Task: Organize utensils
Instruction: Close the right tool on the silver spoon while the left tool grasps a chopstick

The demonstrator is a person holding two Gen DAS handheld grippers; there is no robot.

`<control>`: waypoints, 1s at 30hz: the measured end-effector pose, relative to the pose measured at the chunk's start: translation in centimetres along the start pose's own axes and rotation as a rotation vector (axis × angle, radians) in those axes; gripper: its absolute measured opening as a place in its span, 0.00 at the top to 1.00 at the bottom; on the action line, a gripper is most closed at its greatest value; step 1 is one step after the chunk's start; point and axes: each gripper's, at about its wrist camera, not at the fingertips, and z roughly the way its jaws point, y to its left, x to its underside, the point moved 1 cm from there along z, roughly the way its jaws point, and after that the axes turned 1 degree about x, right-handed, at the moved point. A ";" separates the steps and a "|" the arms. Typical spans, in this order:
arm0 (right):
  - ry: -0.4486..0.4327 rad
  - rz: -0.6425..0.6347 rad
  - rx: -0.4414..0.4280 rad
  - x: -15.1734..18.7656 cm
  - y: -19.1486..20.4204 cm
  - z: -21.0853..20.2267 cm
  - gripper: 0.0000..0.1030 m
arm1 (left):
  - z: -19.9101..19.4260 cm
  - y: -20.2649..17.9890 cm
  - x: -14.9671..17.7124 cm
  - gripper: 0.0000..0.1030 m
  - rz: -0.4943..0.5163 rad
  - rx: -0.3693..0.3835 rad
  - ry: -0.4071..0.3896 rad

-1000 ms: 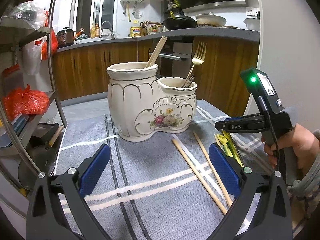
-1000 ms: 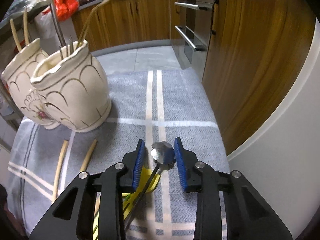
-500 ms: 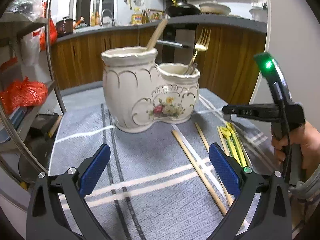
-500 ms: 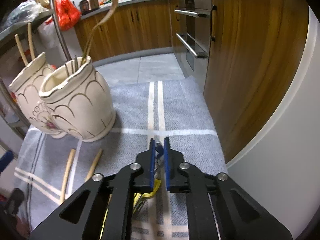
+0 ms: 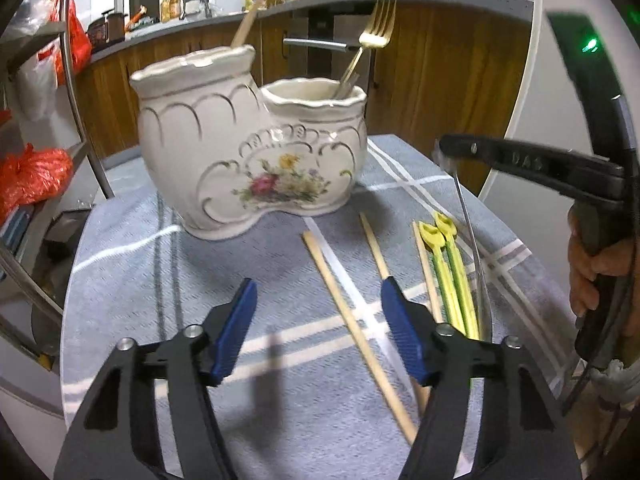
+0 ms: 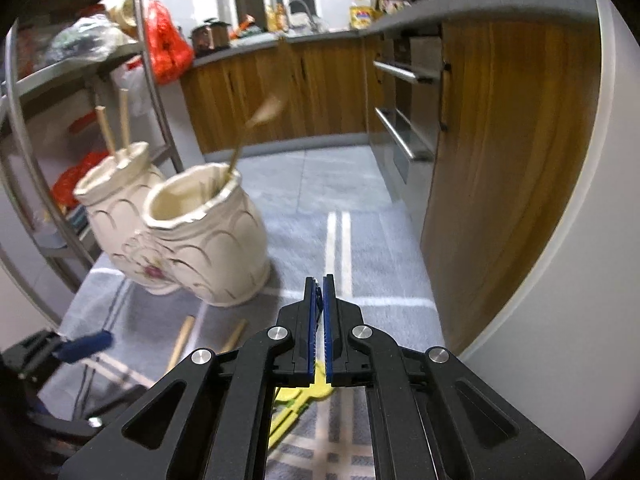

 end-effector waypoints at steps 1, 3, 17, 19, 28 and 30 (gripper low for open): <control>-0.017 -0.009 -0.002 0.0 0.1 -0.4 0.96 | 0.2 -0.3 0.1 0.46 0.002 -0.003 0.008; -0.047 -0.022 -0.002 -0.2 0.2 -0.8 0.96 | 0.5 -0.9 0.2 0.52 0.013 -0.011 0.021; -0.213 -0.024 -0.001 -1.2 -0.7 -4.6 0.97 | 2.3 -1.5 0.0 0.94 0.073 -0.047 0.067; -0.241 -0.021 -0.004 -1.4 -0.6 -5.2 0.97 | 1.8 -1.1 -0.1 0.94 0.071 -0.050 0.043; -0.343 -0.005 0.006 -1.8 -0.6 -7.0 0.97 | -2.8 0.4 -0.6 0.94 0.069 -0.018 -0.165; -0.355 0.002 0.005 -1.9 -0.8 -7.2 0.97 | -3.8 0.4 -0.7 0.94 0.074 -0.011 -0.220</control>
